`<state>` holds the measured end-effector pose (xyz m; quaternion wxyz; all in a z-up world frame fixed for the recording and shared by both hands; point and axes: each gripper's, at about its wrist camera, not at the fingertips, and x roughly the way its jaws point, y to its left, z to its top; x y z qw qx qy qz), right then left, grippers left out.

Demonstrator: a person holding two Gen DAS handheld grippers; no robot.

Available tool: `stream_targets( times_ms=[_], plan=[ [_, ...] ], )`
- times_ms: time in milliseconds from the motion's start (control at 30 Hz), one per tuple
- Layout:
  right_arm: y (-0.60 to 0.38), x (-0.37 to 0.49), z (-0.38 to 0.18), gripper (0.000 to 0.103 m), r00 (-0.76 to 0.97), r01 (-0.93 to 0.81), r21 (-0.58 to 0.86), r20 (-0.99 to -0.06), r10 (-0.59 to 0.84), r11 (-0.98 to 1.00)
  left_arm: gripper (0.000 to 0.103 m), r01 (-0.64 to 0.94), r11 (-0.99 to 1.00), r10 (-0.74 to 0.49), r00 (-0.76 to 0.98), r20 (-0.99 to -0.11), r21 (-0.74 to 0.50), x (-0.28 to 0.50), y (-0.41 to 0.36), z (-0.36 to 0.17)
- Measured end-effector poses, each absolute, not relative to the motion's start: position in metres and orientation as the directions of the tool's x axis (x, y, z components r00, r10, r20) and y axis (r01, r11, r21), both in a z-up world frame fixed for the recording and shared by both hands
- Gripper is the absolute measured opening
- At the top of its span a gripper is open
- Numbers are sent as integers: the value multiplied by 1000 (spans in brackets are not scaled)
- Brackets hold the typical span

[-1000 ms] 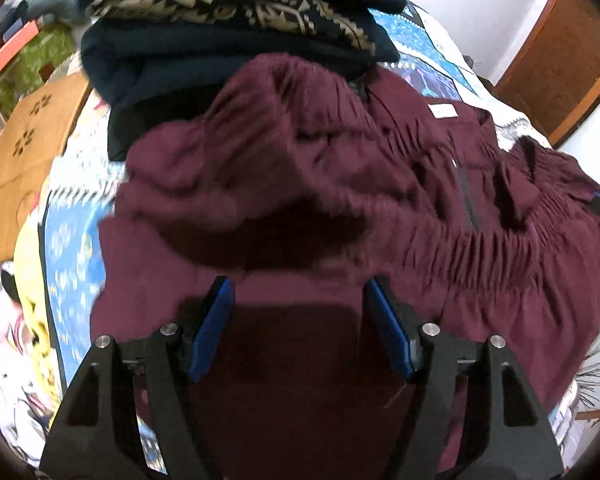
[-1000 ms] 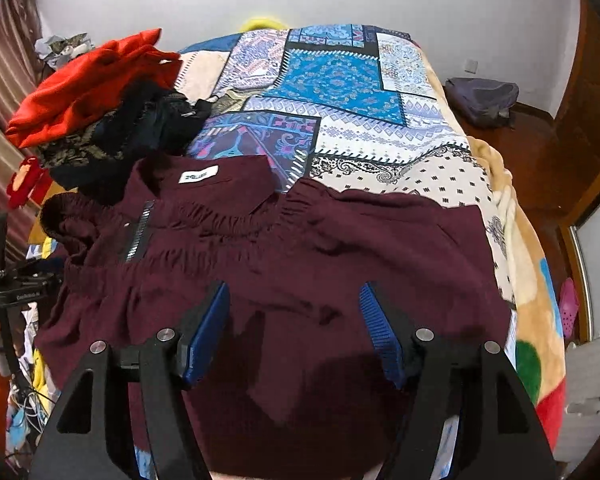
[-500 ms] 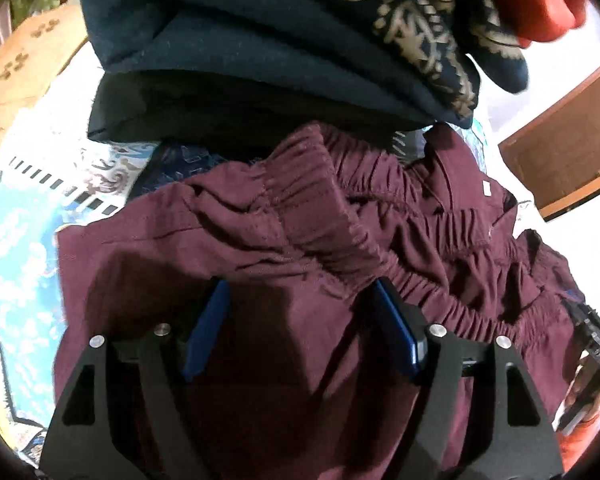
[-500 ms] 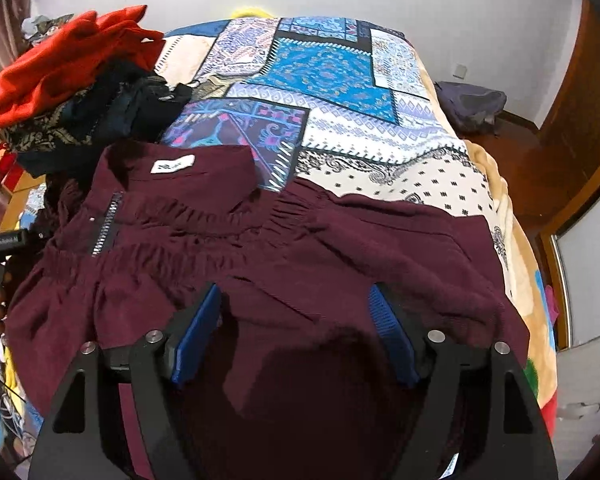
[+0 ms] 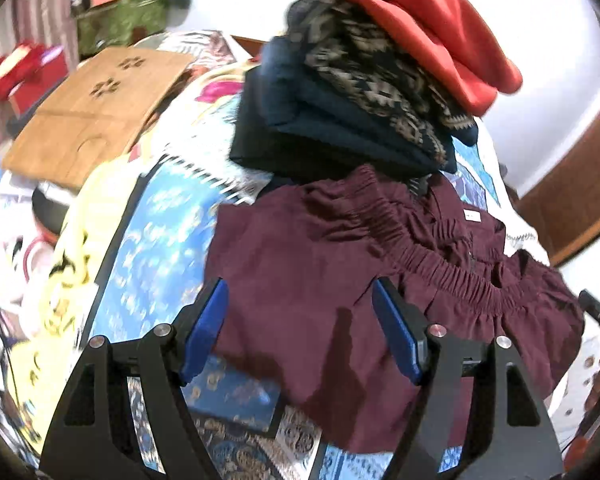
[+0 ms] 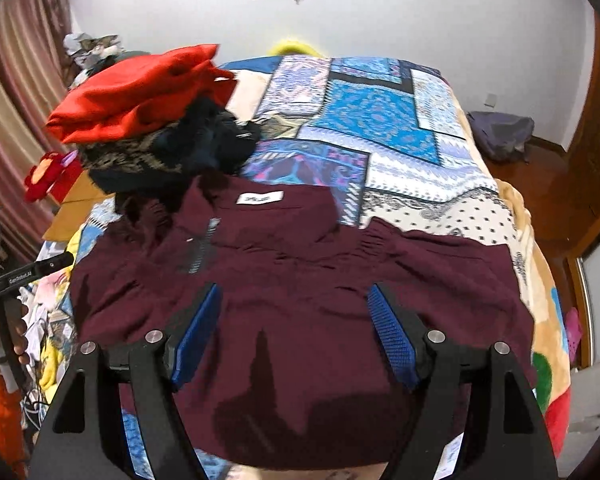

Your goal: Fold large clothes

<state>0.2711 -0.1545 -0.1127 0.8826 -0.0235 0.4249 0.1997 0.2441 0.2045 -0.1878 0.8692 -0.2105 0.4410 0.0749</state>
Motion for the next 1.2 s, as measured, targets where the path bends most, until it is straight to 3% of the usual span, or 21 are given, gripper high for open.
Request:
stream_targets(
  times_ms=[133, 433, 567, 667, 867, 933, 1100, 1200],
  plan=[
    [-139, 261, -123, 73, 522, -410, 144, -773, 361, 901, 73, -370, 847, -100, 593, -799, -381, 221, 221, -203],
    [-120, 247, -167, 73, 443, -436, 105, -840, 315, 894, 73, -385, 620, -429, 563, -706, -684, 209, 220, -263],
    [-116, 240, -173, 73, 438, -451, 76, -849, 295, 889, 73, -392, 563, -466, 576, -671, -727, 225, 219, -275],
    [-117, 238, -173, 73, 435, -451, 81, -850, 298, 889, 73, -435, 595, -410, 559, -721, -676, 240, 218, -289],
    [-121, 239, -172, 73, 429, -426, 126, -844, 323, 896, 75, -446, 575, -382, 594, -707, -686, 253, 210, -299],
    [-120, 239, -171, 73, 421, -425, 129, -848, 322, 896, 70, -467, 572, -353, 602, -716, -674, 254, 210, -298],
    [-114, 238, -162, 73, 423, -433, 109, -852, 309, 895, 35, -500, 648, -194, 621, -759, -575, 250, 197, -274],
    [-112, 236, -154, 73, 434, -445, 108, -843, 319, 889, 20, -466, 722, -114, 649, -752, -511, 242, 184, -246]
  ],
)
